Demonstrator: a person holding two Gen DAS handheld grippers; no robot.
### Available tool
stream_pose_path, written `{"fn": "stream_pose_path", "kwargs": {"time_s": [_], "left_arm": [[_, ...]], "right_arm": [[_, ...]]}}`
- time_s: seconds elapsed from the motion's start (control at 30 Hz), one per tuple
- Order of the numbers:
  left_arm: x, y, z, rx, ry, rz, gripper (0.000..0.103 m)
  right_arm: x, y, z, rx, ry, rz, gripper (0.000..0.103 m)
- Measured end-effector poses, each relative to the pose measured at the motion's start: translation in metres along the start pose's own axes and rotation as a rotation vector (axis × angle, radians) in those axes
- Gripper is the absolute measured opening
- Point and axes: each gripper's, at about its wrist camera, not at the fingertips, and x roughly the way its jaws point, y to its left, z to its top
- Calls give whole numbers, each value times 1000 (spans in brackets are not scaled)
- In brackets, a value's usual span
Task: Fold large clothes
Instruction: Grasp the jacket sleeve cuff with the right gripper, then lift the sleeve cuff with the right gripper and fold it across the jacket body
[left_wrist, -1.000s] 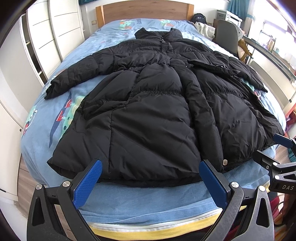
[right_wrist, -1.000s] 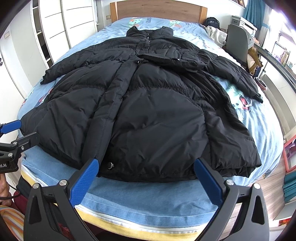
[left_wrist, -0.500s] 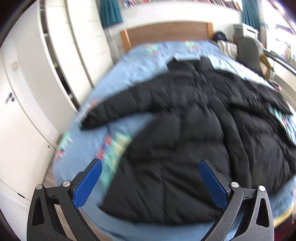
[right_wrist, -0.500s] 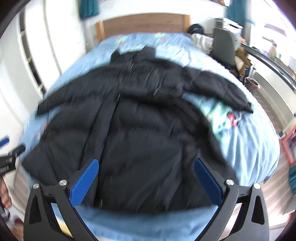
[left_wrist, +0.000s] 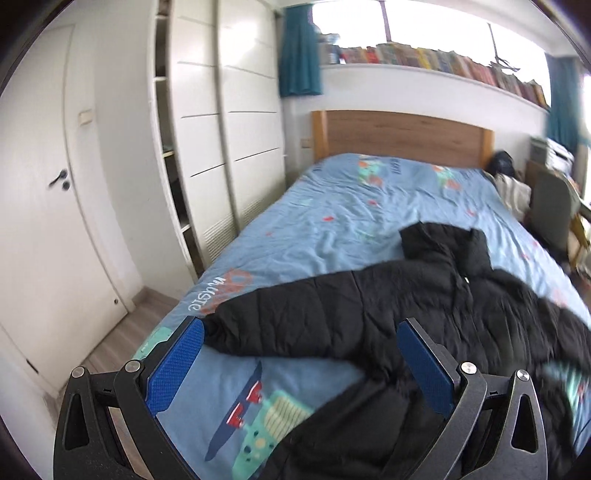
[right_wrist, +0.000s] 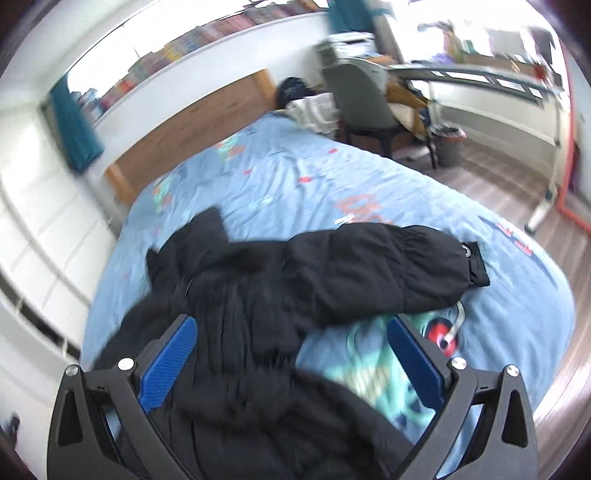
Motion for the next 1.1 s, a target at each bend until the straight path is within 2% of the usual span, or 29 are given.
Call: {"fn": "stream_pose_path", "kwargs": {"time_s": [0.1,0.2,0.3,0.43,0.5,0.63,0.73,0.8,0.87,0.93,1.0,1.1], "left_arm": [[20,-6,7,-18,22,36,102],[46,-13,7,-24,60,54,102],[67,-21,6,-31,98,66,102],[89,-35,6,-33,127,75,102],[99,-42,4,-38,150,65,102],[114,-53,-4,-38,197,45,102],[121,-61,-10,-19,219,39,102],[122,-63,-13,-20,224,39,102],[123,-63,-15,-34,232,22,102],[125,-62,-16,-47,243,9,102],[124,-61,-18,-47,245,2,102],[123,-62,-20,-39,244,-11,102]], "right_arm": [[40,-40,5,107,42,-31,103],[73,-80,-1,184,83,-55,103],[100,-131,-10,314,107,-66,103],[121,-186,-17,461,93,-47,103],[132,-214,-20,562,67,-7,103],[145,-241,-23,673,30,30,102],[157,-255,-24,722,23,71,84],[163,-261,-26,758,19,87,68],[164,-265,-28,782,7,115,61],[168,-264,-27,801,2,139,50],[168,-261,-26,793,-5,164,31],[163,-248,-12,732,-38,183,17]]}}
